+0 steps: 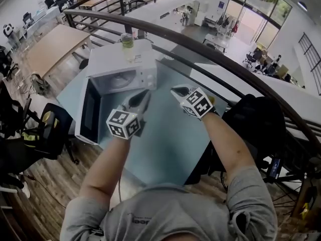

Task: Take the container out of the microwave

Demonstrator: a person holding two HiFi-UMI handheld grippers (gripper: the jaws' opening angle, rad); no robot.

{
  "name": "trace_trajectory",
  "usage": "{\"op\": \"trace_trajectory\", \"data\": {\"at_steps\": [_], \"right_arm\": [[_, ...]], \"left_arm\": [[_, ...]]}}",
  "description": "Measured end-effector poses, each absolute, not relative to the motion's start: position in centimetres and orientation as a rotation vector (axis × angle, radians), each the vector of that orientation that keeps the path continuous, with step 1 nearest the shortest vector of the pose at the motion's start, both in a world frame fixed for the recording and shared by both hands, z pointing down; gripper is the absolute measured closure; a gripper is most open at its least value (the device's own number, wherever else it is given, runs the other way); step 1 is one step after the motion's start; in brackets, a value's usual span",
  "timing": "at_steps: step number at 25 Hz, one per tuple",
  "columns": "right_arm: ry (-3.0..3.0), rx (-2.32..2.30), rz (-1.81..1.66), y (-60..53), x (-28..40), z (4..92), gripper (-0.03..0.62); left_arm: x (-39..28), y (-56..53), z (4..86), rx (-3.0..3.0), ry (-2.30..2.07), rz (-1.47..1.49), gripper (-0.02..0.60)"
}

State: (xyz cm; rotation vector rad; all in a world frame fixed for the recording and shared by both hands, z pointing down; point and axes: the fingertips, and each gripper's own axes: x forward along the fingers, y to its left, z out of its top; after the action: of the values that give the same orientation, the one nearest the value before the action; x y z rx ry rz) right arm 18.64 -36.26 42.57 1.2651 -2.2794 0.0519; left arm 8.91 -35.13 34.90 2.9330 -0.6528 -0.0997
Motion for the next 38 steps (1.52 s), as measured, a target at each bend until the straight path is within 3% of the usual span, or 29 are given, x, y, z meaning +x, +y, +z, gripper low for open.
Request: {"op": "trace_trajectory", "data": {"at_steps": [10, 21, 29, 38], "right_arm": [[-2.320, 1.286, 0.054, -33.2, 8.8, 38.6, 0.591], [-2.358, 1.339, 0.071, -25.7, 2.8, 36.8, 0.589], [-2.405, 1.355, 0.052, -19.4, 3.5, 36.2, 0.591], [-2.524, 1.316, 0.034, -12.6, 9.3, 36.0, 0.590]], "left_arm": [[-1.9, -31.7, 31.6, 2.964, -0.670, -0.136, 0.563], [-8.7, -24.8, 30.0, 3.006, -0.591, -0.127, 0.563], [-10.5, -19.3, 29.6, 3.032, -0.622, -0.080, 0.563], [-5.7, -11.9, 29.7, 2.974, -0.778, -0.136, 0.563]]}}
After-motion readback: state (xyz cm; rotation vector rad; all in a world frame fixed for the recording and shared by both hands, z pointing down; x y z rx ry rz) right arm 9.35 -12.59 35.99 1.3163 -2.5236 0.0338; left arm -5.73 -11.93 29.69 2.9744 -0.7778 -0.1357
